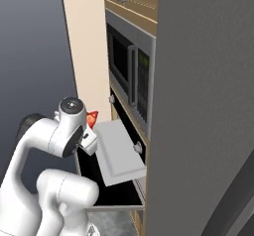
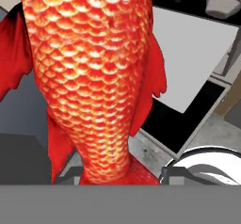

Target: Place the fish on the top rack of the oven, and slide the tray back inside. Close the oven door.

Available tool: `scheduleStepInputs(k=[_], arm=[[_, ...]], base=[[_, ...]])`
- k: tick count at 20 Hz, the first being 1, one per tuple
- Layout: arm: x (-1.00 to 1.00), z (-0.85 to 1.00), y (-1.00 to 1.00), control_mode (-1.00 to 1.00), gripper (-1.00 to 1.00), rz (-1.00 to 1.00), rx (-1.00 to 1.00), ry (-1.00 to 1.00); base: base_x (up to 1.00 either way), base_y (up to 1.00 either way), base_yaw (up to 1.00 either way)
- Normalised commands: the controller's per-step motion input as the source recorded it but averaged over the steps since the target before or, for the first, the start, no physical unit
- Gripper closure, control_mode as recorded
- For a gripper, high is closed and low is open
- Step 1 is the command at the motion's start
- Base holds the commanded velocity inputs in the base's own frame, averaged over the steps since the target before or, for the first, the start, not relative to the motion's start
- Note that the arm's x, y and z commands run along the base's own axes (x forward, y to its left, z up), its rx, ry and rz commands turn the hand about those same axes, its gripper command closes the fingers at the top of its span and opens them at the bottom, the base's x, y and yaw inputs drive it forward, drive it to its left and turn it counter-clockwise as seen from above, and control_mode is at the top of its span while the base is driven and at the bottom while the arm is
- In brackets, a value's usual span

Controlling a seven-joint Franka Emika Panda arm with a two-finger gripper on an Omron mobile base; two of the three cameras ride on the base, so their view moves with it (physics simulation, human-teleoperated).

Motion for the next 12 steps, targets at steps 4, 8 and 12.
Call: scheduleStepInputs(k=[4, 8, 12], arm=[[0.10, -0.41, 0.08, -1.00, 1.00, 0.03, -0.04, -0.01], [0.16, -0.53, 0.09, -1.00, 1.00, 0.02, -0.09, 0.00], [0.29, -0.54, 0.16, -1.00, 1.00, 0.00, -0.11, 0.00]], base=[[0.00, 0.00, 0.00], [0.00, 0.00, 0.00], [0.00, 0.00, 0.00]])
